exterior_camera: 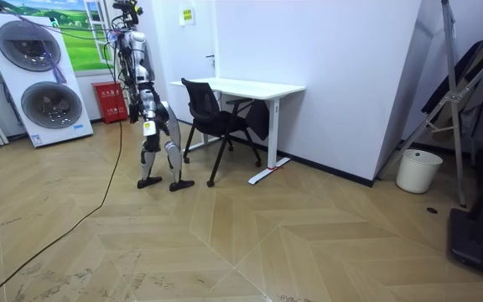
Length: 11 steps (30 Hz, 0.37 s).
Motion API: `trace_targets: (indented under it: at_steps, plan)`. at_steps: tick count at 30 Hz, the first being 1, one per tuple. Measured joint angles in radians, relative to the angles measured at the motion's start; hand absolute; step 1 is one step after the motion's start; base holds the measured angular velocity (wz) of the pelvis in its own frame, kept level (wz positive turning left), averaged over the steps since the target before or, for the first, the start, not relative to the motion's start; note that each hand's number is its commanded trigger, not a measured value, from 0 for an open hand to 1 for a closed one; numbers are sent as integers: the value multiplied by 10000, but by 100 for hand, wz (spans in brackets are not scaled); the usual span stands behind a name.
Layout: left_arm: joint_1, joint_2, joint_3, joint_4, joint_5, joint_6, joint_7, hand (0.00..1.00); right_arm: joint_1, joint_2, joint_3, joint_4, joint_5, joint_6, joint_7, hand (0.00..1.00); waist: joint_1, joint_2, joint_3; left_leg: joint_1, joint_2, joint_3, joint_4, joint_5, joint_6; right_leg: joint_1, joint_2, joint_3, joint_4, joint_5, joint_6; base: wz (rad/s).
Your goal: Push chair
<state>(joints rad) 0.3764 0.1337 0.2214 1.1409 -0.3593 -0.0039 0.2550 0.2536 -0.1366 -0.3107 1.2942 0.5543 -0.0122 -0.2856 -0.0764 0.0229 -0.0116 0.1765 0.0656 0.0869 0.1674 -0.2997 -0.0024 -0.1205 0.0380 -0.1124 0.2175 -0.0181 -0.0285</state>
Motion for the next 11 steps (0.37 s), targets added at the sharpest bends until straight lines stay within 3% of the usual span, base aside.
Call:
trace_targets:
  at_steps: [5, 8, 11]
  plan:
    - [-806, 0, -598, -28, 835, 498, -817, 0, -564, 5, 1037, -191, -144, 376, 989, 0, -24, -18, 54, -28, -3, -33, -5, -2, 5, -5, -8, -23, -9, 1, 5, 0]
    - [-1219, -23, -877, -37, 1229, 510, -1114, 0, -700, 33, 1359, -305, -144, 516, 1320, 0, 3, -22, 60, -87, 3, -42, -25, -1, 9, -6, 17, -15, -138, 43, 22, 0]
    - [-1541, -29, -1221, -134, 1670, 496, -1321, 0, -761, 129, 1719, -529, -118, 575, 1737, 0, -25, -80, 159, -96, 7, -36, -67, -10, 24, -30, 30, -19, -160, 44, 31, 0]
